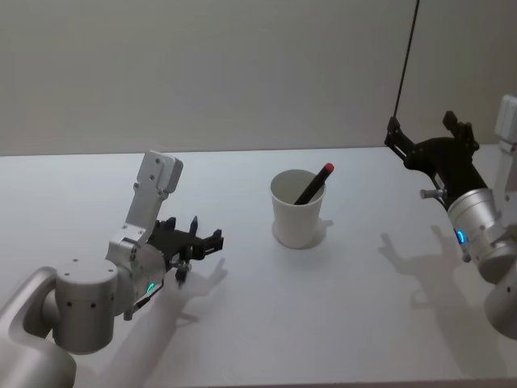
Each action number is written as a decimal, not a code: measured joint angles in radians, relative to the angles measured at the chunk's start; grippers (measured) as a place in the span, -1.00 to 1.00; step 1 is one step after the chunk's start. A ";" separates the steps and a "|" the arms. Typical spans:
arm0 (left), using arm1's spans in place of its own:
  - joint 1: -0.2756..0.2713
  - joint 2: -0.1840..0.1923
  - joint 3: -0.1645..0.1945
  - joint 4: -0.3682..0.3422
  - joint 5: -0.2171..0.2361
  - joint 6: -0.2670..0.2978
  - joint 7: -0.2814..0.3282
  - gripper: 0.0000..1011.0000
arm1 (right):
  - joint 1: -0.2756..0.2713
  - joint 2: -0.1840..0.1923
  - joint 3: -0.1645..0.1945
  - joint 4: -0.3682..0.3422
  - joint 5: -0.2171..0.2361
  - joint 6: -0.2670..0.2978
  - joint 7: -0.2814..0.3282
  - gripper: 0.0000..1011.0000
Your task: Place the pen into the pen holder.
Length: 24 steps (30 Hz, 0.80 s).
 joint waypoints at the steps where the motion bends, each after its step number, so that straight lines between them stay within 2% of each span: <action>1: -0.002 -0.001 0.000 0.007 0.002 0.002 -0.002 0.98 | 0.000 0.000 0.000 0.000 0.000 0.000 0.000 0.98; 15: -0.021 -0.009 -0.002 0.086 0.031 0.030 -0.027 0.96 | 0.000 0.000 0.000 0.000 0.000 0.000 0.000 0.98; 22: -0.027 -0.013 -0.002 0.113 0.042 0.038 -0.035 0.70 | 0.000 0.000 0.000 0.000 0.000 0.000 0.000 0.98; 24: -0.029 -0.014 -0.001 0.122 0.047 0.041 -0.036 0.51 | 0.000 0.000 0.000 0.000 0.000 0.000 0.000 0.98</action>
